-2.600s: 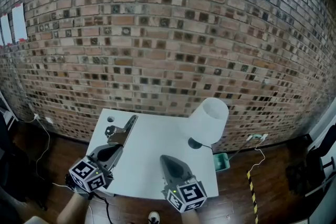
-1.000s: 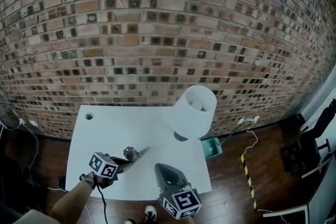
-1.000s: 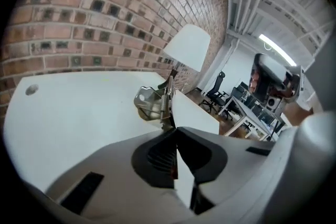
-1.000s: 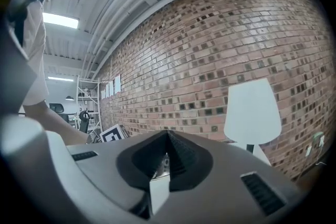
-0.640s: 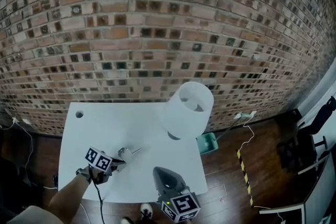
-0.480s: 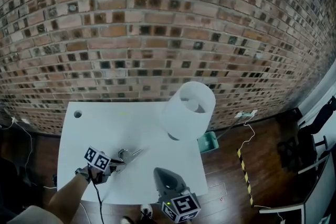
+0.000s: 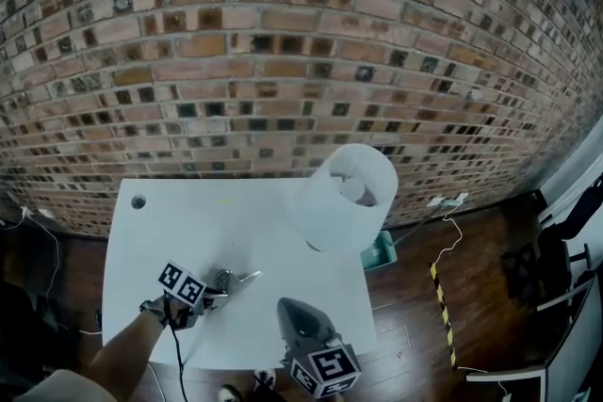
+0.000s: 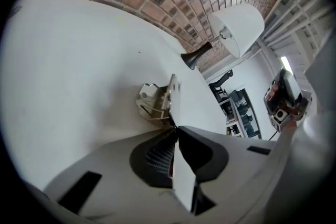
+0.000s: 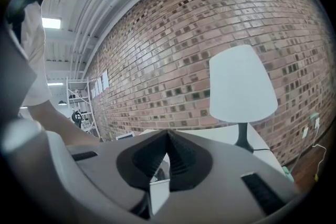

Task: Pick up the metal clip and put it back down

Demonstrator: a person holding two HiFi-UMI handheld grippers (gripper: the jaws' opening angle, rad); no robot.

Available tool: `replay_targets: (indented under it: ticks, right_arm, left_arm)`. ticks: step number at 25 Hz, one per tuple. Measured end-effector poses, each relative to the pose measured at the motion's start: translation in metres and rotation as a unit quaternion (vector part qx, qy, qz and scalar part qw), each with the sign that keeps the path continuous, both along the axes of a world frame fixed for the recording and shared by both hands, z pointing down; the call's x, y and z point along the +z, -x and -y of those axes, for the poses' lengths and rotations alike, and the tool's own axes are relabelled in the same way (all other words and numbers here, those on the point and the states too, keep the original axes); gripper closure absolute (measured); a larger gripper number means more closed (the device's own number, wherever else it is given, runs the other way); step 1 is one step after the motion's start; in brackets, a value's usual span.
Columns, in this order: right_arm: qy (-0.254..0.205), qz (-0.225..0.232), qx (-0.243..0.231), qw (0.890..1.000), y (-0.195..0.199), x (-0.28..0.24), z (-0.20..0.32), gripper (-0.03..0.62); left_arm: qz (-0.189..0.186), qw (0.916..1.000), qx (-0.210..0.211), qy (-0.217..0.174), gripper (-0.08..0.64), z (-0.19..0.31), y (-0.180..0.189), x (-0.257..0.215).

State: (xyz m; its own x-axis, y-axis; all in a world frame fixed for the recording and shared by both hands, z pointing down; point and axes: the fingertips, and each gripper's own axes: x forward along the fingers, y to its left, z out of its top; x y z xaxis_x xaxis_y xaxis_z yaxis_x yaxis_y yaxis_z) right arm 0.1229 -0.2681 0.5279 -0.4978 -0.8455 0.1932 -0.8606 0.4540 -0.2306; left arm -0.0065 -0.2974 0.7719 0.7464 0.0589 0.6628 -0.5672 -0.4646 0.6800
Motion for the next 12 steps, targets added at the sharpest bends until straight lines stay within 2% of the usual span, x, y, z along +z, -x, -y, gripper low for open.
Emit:
replay_targets:
  ticks: [7,10,12]
  right_arm:
    - [0.002,-0.001,-0.005,1.000,0.005,0.002,0.000,0.607]
    - [0.000,-0.002,-0.007,1.000,0.008,-0.001,-0.003,0.607]
    - [-0.002,-0.003,-0.007,1.000,0.008,-0.004,-0.005,0.607]
  left_arm:
    - [0.044,0.9990,0.000,-0.010,0.484,0.006,0.009,0.002]
    - [0.045,0.9987,-0.020,-0.012,0.432,0.010,0.016,-0.002]
    - [0.049,0.9979,-0.031,-0.027,0.426,0.014,0.022,-0.011]
